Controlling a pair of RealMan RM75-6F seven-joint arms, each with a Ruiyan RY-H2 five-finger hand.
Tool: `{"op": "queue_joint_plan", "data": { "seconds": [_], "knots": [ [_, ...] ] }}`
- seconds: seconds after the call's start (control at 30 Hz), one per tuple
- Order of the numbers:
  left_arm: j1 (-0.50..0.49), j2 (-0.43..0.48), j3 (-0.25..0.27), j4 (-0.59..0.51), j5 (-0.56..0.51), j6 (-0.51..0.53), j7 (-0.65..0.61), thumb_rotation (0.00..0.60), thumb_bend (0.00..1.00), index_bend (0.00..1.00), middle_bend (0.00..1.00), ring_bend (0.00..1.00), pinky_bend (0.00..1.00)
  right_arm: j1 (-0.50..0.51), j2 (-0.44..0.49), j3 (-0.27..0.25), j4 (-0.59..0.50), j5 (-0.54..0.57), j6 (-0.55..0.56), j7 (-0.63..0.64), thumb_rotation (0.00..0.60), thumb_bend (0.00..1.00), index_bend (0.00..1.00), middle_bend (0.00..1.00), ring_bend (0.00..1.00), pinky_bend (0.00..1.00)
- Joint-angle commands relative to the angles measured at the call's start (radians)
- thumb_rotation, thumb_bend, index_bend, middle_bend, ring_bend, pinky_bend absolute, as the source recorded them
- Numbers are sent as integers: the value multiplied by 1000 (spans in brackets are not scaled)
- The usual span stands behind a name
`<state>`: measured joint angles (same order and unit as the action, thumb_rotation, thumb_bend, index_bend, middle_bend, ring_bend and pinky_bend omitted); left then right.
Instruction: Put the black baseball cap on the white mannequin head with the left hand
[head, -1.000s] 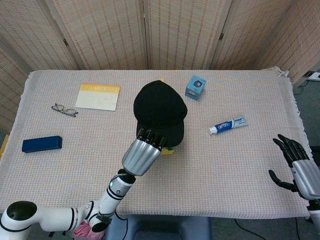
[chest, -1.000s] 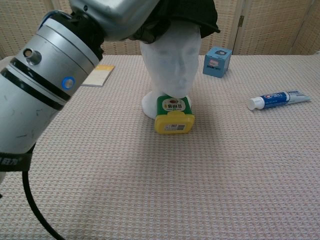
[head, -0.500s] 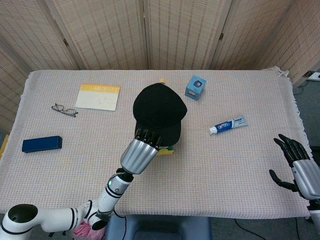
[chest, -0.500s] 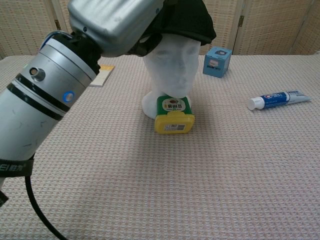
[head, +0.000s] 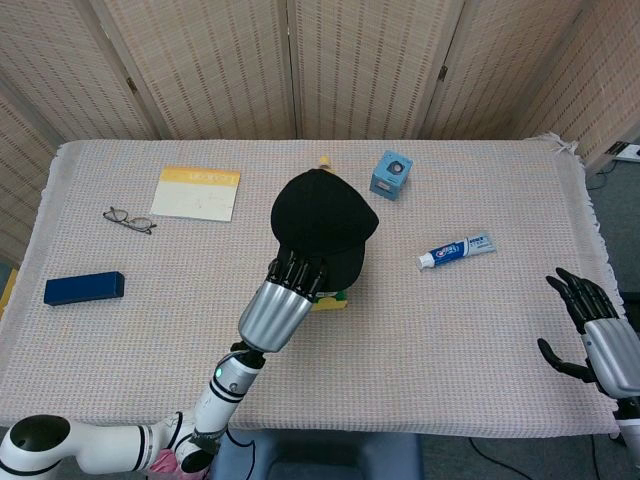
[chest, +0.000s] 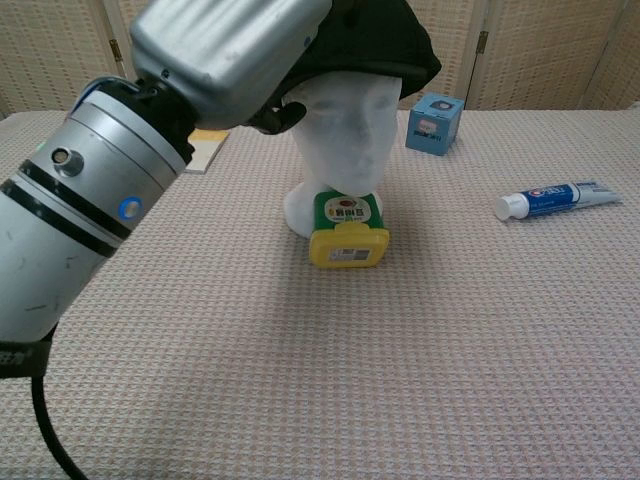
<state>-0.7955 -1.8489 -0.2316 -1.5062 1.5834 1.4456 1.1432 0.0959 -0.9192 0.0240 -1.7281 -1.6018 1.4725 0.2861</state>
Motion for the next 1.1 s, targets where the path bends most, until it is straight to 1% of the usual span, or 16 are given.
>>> {"op": "queue_joint_plan", "data": {
  "seconds": [0.03, 0.2, 0.4, 0.53, 0.7, 0.87, 0.97, 1.03, 1.1],
  "knots": [
    [28, -10, 15, -40, -24, -1, 30, 600, 255, 259, 416, 322, 556, 1, 0, 0, 1, -1, 0, 3, 600, 297, 0, 0, 0, 0],
    [48, -17, 13, -50, -43, -1, 39, 600, 246, 234, 386, 300, 544, -2, 4, -2, 1, -5, 5, 9, 600, 297, 0, 0, 0, 0],
    [69, 0, -2, -52, -51, 11, 21, 600, 242, 223, 372, 288, 526, -8, 8, -2, -1, -6, 17, 15, 600, 297, 0, 0, 0, 0],
    [110, 33, 1, -74, -60, 43, -1, 600, 241, 223, 372, 288, 526, -11, 9, -3, -2, -8, 24, 16, 600, 297, 0, 0, 0, 0],
    [193, 109, 2, -132, -107, 98, -71, 600, 241, 215, 358, 275, 511, -14, 10, -3, -6, -8, 27, 13, 600, 296, 0, 0, 0, 0],
    [275, 193, -9, -171, -176, 133, -225, 600, 241, 211, 354, 271, 506, -6, 3, -3, -10, -1, 7, -8, 600, 297, 0, 0, 0, 0],
    [329, 261, -15, -194, -218, 144, -343, 600, 241, 209, 354, 269, 506, 3, -6, -2, -9, 11, -15, -29, 600, 297, 0, 0, 0, 0],
    [371, 318, -9, -224, -252, 138, -451, 600, 241, 195, 351, 246, 496, 8, -12, -3, -12, 17, -30, -47, 600, 297, 0, 0, 0, 0],
    [415, 396, 16, -277, -275, 107, -580, 600, 241, 174, 342, 216, 475, 12, -19, -5, -16, 18, -40, -69, 600, 297, 0, 0, 0, 0]
  ]
}}
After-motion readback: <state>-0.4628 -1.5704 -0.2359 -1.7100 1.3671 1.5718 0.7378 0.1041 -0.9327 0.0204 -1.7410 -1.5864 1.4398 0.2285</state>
